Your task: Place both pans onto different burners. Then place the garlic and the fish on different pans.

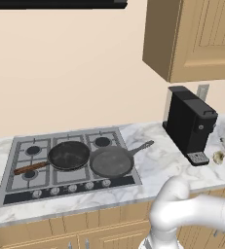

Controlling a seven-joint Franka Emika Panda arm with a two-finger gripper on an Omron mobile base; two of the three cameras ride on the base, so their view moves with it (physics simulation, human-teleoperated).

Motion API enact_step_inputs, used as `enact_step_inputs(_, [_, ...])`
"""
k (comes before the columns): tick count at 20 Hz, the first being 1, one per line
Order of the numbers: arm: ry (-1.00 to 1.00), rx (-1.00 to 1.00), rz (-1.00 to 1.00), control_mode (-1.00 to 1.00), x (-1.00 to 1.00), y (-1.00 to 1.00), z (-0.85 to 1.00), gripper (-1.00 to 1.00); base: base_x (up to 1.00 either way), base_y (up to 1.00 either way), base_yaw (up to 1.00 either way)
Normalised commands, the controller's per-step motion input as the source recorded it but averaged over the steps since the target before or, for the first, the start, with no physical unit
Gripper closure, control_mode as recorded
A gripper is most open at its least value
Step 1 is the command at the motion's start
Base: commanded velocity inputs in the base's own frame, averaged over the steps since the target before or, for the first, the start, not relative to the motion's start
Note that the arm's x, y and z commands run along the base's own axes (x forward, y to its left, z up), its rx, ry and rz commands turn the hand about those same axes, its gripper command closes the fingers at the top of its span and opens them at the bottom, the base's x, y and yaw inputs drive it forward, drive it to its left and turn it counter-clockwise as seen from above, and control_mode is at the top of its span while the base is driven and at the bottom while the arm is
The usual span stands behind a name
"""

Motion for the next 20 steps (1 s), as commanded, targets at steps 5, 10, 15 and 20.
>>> enact_step_inputs(5, [-0.10, -0.02, 0.00, -1.00, -0.30, 0.06, 0.35, 1.00, 0.00, 0.00, 0.00])
enact_step_inputs(10, [-0.11, -0.03, 0.00, -1.00, -0.36, 0.10, 0.32, 1.00, 0.00, 0.00, 0.00])
enact_step_inputs(15, [-0.10, -0.04, 0.00, -1.00, -0.32, 0.20, 0.35, 1.00, 0.00, 0.00, 0.00])
enact_step_inputs(20, [-0.08, -0.05, 0.00, -1.00, -0.33, 0.37, 0.26, 1.00, 0.00, 0.00, 0.00])
